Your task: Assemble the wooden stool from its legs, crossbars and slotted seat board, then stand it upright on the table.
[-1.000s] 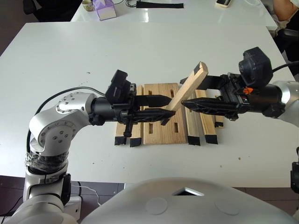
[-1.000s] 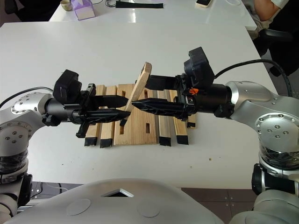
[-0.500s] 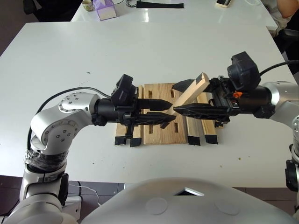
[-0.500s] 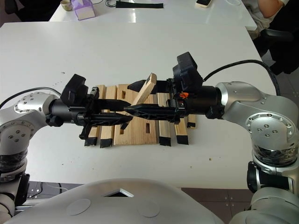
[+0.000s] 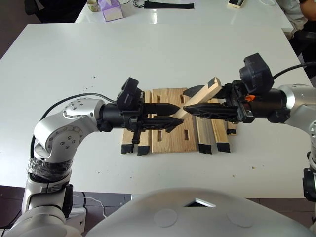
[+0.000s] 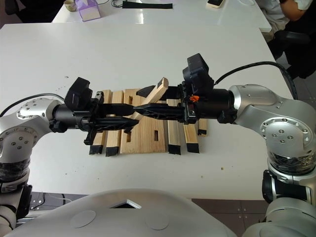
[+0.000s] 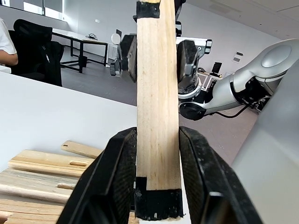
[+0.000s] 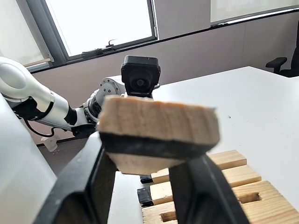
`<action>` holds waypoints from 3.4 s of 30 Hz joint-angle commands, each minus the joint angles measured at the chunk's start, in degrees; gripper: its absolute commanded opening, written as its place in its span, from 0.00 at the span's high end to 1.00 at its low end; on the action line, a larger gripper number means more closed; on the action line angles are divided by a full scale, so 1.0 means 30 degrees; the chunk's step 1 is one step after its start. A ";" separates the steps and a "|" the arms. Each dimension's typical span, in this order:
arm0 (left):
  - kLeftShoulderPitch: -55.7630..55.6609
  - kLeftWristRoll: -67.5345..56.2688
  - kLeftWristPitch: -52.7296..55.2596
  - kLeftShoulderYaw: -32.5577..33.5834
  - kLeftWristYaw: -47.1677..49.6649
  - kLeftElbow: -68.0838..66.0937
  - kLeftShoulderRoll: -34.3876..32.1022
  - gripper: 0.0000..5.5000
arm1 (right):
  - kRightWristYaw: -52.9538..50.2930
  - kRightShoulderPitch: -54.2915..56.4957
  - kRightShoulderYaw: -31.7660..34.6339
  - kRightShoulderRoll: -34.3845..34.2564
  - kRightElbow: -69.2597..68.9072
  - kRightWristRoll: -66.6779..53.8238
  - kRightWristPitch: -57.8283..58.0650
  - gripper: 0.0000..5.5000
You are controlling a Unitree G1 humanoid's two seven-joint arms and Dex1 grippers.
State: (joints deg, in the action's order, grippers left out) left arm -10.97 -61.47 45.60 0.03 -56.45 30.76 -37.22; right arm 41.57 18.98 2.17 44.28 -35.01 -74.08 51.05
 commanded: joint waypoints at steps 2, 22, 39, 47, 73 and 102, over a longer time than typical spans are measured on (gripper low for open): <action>-0.0484 0.0102 -0.0029 0.0475 0.0711 -0.0431 0.0096 0.76 | 0.0975 -0.0389 -0.0317 0.0435 -0.0289 0.1113 -0.0042 0.75; 0.1044 0.6818 -0.2810 -0.0687 0.5117 -0.2832 0.2176 0.48 | 0.6148 -0.2653 -0.0861 0.5611 0.5620 1.4901 -0.9055 0.77; 0.2122 0.6656 -0.2490 -0.1090 0.6228 -0.1404 0.3623 0.48 | 0.8979 -0.2732 -0.2618 0.2722 1.0694 1.9146 -1.5221 0.77; 0.2483 0.6421 -0.2278 -0.0884 0.6269 -0.0895 0.3659 0.48 | 1.0711 -0.3486 -0.2801 0.3598 1.0259 1.9649 -1.5584 0.77; 0.1056 0.6377 -0.1276 -0.1794 0.5023 -0.1638 0.3373 0.48 | 1.0199 -0.2868 -0.4668 -0.0758 1.6292 1.9419 -1.2842 0.77; 0.1359 0.6747 -0.1377 -0.2360 0.5199 -0.1325 0.3784 0.48 | 0.6162 -0.3276 -0.5497 -0.2332 1.7832 2.1241 -1.5595 0.45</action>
State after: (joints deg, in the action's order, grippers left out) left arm -6.98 -41.63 41.66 -7.05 -41.27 26.58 -25.99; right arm 60.56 12.69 -13.13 37.55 18.19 -12.79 2.28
